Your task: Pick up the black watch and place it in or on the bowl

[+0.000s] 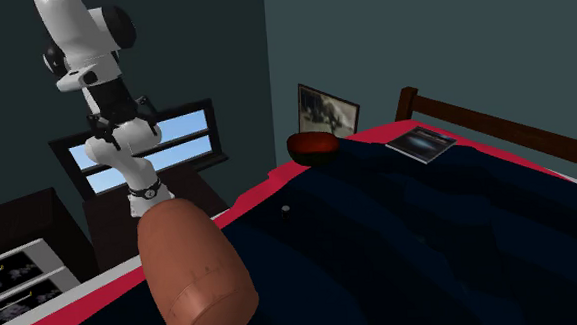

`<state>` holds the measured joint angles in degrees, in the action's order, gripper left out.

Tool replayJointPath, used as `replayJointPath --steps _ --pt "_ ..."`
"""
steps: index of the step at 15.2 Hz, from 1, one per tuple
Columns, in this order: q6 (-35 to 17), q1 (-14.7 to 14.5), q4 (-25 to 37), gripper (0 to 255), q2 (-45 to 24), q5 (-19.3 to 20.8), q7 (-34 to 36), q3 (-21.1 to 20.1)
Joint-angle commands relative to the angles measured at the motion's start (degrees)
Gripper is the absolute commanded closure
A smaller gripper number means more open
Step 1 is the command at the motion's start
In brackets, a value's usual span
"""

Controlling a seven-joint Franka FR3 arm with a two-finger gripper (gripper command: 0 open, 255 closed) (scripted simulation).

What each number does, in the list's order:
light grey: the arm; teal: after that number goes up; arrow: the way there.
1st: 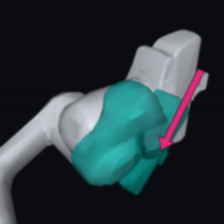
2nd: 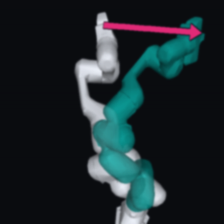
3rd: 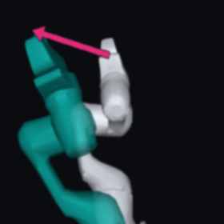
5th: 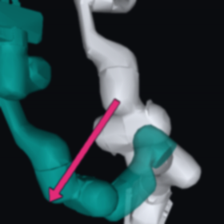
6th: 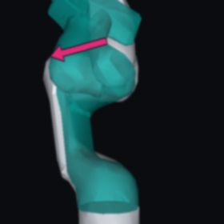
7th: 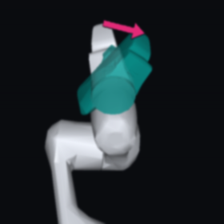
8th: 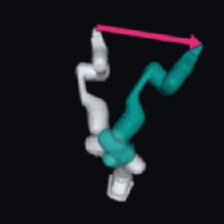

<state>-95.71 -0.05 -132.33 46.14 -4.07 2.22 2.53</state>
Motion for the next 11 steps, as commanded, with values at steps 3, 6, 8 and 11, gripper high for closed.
replayJointPath --steps 3,6,8,11 --pt "-2.25 -0.31 -0.92 0 -1.68 -1.03 2.93 -2.41" --pt "-5.66 -0.78 -1.70 0 -4.82 -2.42 7.30 -5.98" --pt "-7.93 -1.03 -1.81 0 -7.32 -3.21 10.19 -8.33" --pt "-11.29 -1.32 -1.37 0 -11.64 -4.05 14.57 -11.78"
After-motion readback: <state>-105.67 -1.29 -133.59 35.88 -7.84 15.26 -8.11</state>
